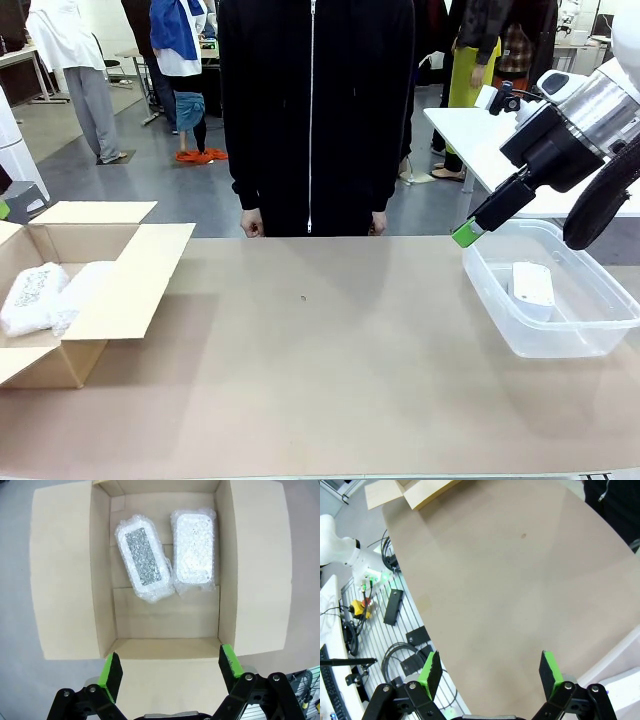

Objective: Separate and place wrapped and unwrapped clocks.
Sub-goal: If the picked Digital clock is wrapped, place it in the Package Box ; if not, place it in the Organizing box.

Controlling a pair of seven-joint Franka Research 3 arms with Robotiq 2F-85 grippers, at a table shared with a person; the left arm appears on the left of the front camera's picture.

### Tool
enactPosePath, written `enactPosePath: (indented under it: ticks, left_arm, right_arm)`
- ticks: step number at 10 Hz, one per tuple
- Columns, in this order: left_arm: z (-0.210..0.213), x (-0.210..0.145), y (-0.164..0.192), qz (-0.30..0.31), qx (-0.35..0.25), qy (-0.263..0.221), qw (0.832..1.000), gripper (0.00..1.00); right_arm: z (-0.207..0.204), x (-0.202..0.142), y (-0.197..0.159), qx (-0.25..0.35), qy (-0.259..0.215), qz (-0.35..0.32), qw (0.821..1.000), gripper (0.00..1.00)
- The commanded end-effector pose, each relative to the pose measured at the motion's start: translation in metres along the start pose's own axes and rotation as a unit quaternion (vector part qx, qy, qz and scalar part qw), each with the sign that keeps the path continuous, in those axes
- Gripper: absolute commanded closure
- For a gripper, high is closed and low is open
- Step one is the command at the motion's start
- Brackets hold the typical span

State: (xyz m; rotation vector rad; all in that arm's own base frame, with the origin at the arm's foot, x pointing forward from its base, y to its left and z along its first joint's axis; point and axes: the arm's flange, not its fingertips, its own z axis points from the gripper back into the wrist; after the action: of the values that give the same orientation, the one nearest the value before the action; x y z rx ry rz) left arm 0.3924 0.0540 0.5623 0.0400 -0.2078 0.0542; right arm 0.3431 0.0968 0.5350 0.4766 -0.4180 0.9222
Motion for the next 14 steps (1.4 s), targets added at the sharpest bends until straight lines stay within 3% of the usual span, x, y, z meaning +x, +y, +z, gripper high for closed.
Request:
enactPosePath:
  ticks: [1, 14]
  left_arm:
    - [0.0001, -0.0004, 0.0005, -0.002, 0.005, -0.007, 1.000, 0.00]
    - [0.0001, -0.0004, 0.0005, -0.002, 0.005, -0.007, 1.000, 0.00]
  right_arm:
    - [0.0002, 0.0017, -0.0002, 0.002, 0.003, 0.000, 1.000, 0.00]
    - [0.0002, 0.0017, -0.0002, 0.002, 0.003, 0.000, 1.000, 0.00]
